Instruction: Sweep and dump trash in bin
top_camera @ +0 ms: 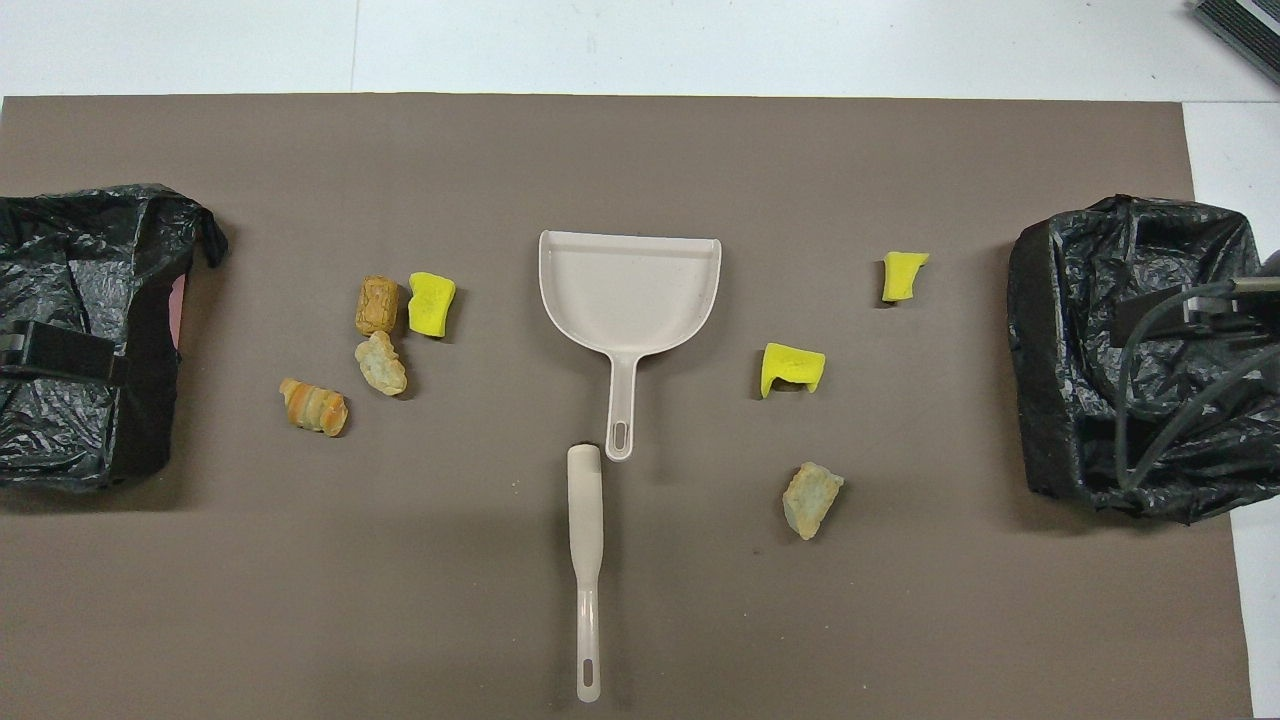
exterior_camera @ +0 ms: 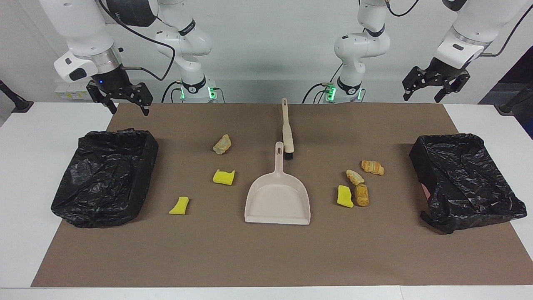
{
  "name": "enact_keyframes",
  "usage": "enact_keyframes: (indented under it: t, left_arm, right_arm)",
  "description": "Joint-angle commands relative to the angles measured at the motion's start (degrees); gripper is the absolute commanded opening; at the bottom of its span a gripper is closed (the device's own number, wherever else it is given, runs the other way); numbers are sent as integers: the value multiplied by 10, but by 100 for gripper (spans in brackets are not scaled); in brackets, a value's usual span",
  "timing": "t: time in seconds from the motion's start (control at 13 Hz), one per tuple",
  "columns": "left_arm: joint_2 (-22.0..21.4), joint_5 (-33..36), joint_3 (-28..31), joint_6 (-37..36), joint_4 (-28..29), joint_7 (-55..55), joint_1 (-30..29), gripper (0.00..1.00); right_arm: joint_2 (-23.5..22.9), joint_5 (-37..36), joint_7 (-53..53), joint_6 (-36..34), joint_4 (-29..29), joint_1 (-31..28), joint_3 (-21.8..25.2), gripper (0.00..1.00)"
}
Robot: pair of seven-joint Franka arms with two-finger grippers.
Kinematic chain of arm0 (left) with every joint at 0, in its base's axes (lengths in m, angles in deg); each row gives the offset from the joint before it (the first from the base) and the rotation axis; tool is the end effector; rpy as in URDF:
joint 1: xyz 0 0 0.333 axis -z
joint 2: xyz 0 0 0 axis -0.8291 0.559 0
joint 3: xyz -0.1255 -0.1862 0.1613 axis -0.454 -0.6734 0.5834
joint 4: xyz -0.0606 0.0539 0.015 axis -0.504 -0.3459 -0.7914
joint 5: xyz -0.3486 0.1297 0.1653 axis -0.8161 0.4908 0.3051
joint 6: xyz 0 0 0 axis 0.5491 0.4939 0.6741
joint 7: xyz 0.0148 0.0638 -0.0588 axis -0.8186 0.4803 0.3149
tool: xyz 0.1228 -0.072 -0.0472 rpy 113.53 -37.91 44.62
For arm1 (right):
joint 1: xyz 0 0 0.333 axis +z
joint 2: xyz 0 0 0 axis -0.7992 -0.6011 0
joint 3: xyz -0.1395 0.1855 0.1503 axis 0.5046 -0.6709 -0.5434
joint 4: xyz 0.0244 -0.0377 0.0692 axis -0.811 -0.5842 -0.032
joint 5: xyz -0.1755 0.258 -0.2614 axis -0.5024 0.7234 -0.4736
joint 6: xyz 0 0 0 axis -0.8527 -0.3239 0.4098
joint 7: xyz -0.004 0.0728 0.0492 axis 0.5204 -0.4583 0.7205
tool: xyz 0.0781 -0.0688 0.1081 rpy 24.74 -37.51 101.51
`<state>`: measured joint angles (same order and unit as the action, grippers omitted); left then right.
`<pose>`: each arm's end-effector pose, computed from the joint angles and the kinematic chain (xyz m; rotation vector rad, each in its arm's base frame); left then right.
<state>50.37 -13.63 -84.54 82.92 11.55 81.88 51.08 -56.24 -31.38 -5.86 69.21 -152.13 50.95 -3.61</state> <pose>0.5371 -0.0332 0.5791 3.1029 -0.1628 -0.0350 0.5651 -0.0106 0.5428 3.1133 -0.0662 0.0013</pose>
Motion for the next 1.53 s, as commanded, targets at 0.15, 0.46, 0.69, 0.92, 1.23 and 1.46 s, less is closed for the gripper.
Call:
enact_keyframes:
  t: [0.15, 0.46, 0.69, 0.92, 1.23, 1.46]
  left_arm:
    - [-12, -1, 2, 30, 19, 3, 3, 100]
    - [-12, -2, 0, 47, 46, 4, 18, 100]
    - [-14, -3, 0, 58, 75, 4, 54, 100]
    - [-22, -2, 1, 81, 112, -7, 83, 100]
    - [-76, -3, 0, 123, 218, -2, 117, 100]
    - [-120, -3, 0, 146, 292, 41, 172, 100]
  right_arm:
    - [23, 7, 10, 50, -56, 10, -9, 100]
    - [-1, 61, 5, 95, -74, 20, -11, 100]
    - [-39, 59, 11, 95, -44, 47, -12, 100]
    - [-101, 59, 28, 99, -10, 79, -12, 100]
    - [-168, 60, 131, 196, 6, 140, -14, 100]
    - [-221, 61, 196, 238, 34, 183, -16, 100]
